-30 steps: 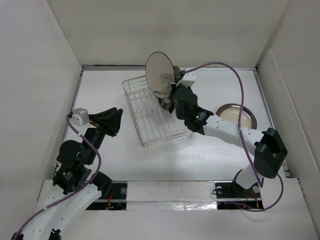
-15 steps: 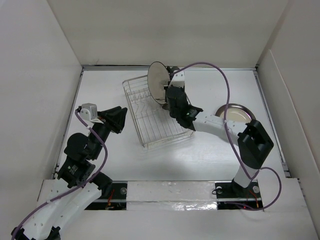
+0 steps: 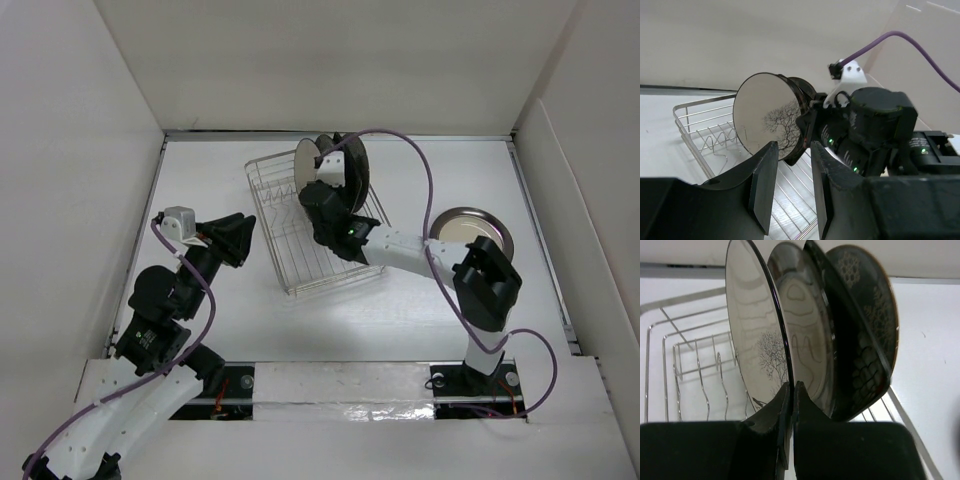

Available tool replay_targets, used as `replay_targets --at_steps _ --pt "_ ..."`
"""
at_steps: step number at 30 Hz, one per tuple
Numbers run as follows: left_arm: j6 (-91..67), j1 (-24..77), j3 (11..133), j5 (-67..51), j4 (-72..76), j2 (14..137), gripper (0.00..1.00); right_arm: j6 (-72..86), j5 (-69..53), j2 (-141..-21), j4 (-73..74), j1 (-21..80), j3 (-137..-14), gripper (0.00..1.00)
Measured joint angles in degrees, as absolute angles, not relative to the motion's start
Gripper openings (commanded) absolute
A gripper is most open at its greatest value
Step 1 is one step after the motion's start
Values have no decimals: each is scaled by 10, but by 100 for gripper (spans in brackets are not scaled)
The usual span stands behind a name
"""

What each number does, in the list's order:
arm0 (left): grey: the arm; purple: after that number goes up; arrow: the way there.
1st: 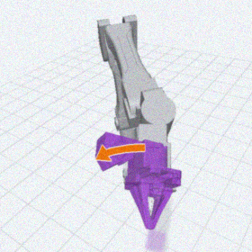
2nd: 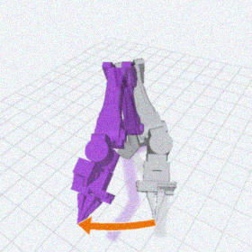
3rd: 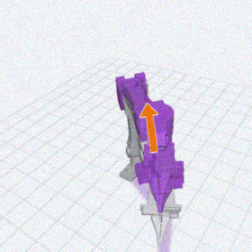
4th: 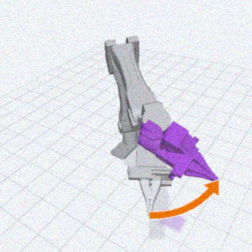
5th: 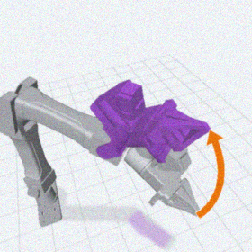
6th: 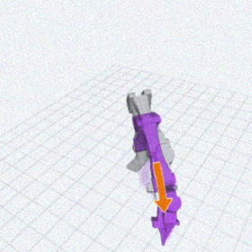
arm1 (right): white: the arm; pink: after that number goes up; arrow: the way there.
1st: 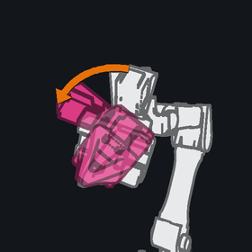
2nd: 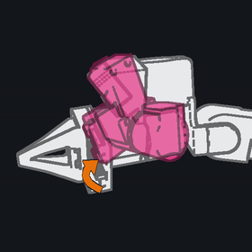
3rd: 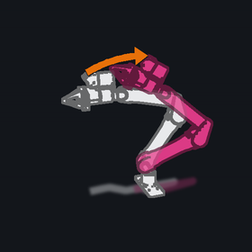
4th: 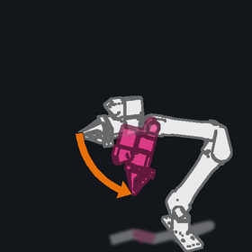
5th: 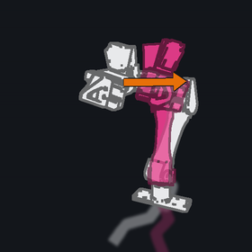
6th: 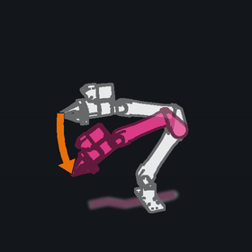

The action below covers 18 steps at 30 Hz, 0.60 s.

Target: Load the plates into the dish rack

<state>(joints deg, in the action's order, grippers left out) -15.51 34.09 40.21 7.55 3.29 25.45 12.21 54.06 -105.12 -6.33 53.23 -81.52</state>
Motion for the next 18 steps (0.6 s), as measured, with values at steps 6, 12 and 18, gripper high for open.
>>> replay_targets --at_steps 6,12,18 --pt "-155 341 402 67 35 255 29 125 586 -1085 -55 563 -831 0" --pt "-155 341 402 62 35 259 29 136 592 -1099 -47 565 -841 20" --pt "-155 341 402 60 35 266 29 145 573 -1091 -52 565 -853 56"
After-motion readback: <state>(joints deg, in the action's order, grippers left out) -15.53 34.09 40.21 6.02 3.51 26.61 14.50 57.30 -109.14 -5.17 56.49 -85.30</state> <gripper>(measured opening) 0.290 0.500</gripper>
